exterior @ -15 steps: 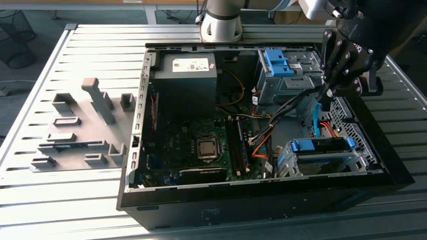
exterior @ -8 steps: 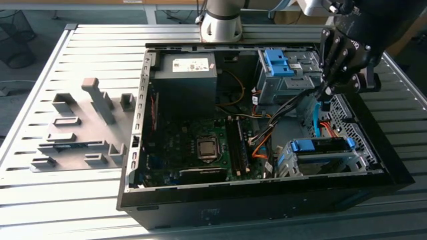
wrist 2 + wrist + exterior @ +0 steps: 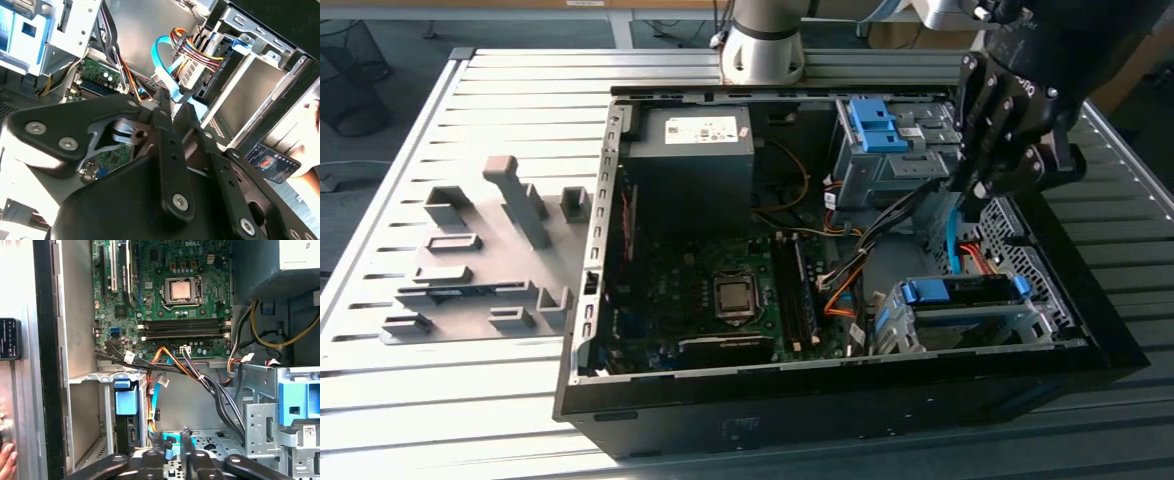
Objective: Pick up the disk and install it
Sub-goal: 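Insert the second disk wire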
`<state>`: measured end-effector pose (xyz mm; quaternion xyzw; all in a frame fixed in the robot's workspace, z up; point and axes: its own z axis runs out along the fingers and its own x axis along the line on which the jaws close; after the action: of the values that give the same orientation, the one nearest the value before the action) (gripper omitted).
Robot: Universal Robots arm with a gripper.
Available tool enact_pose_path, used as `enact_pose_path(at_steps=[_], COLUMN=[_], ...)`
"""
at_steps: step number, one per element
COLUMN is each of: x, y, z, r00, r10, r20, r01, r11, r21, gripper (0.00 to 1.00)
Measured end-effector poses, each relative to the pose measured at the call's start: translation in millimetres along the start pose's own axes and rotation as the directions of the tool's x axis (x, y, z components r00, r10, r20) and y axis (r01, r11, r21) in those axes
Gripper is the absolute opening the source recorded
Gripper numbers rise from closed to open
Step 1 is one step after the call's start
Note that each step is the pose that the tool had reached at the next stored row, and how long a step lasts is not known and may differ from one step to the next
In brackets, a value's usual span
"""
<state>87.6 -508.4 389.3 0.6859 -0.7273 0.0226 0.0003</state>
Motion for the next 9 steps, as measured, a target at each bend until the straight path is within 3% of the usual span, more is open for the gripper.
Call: enact_pose_path(at_steps=[1, 9], x=[-0.4, -1.7], y=[-0.2, -0.8], z=[0.3, 5.4], r00=[1.0, 0.9988], r10=[0.0, 0.005], r20=[-0.0032, -0.0481], r01=[0.0, -0.005], r11=[1.0, 1.0], r21=[0.0002, 0.0032], gripper=[0.31, 0.31])
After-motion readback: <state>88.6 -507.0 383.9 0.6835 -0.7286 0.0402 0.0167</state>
